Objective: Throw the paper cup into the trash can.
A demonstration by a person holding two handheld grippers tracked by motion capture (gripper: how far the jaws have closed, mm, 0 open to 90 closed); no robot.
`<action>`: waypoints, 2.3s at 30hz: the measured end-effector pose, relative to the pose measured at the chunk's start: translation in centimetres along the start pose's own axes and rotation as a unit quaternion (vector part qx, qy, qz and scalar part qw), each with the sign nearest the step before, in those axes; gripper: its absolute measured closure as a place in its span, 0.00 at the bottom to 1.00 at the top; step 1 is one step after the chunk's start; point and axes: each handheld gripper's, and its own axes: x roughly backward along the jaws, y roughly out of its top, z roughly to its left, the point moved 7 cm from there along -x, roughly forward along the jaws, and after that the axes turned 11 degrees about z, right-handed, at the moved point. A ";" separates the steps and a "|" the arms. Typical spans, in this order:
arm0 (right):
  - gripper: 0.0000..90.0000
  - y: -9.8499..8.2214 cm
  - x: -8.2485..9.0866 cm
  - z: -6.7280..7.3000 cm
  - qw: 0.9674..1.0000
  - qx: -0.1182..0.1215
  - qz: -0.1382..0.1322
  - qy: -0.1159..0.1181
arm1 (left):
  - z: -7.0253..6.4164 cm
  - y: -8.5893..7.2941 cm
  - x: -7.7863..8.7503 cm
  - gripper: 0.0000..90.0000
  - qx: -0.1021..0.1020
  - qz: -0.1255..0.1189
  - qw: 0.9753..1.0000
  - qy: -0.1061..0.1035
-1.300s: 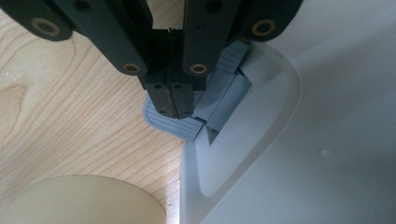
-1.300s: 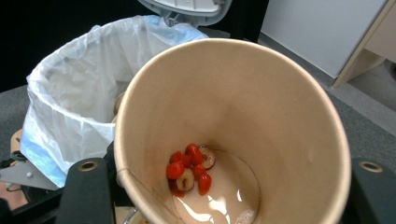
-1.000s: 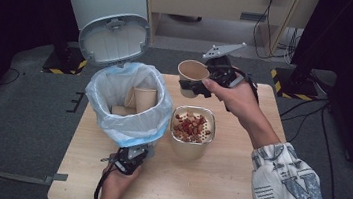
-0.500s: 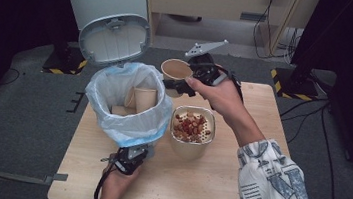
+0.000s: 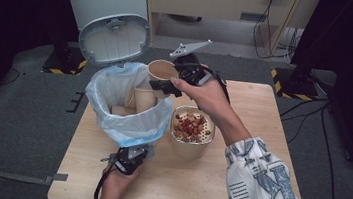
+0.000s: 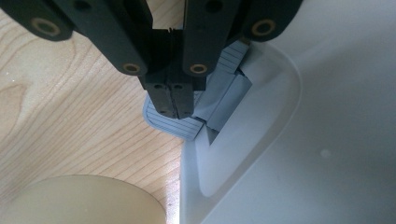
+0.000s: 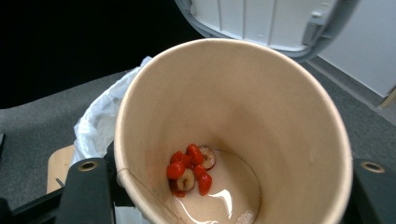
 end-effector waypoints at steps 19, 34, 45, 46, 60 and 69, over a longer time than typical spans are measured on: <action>0.36 2.0 -3.6 2.4 1.000 0.016 0.004 0.016 | 0.0 0.0 0.0 1.00 0.000 0.000 1.000 0.000; 0.35 2.6 -5.7 3.5 1.000 0.020 0.005 0.023 | 0.0 0.0 0.0 1.00 0.001 0.000 1.000 -0.001; 0.35 2.7 -6.4 4.2 0.999 0.020 0.009 0.028 | 0.0 0.0 0.0 1.00 0.001 0.000 1.000 -0.001; 0.35 2.7 -6.4 4.2 0.999 0.020 0.009 0.028 | 0.0 0.0 0.0 1.00 0.001 0.000 1.000 -0.001; 0.17 2.6 -8.8 4.8 0.999 0.024 0.017 0.026 | 0.0 0.0 0.0 1.00 0.002 0.000 1.000 -0.003; 0.16 2.0 -7.9 4.1 1.000 0.019 0.010 0.016 | 0.0 0.0 0.0 1.00 0.001 -0.001 1.000 -0.002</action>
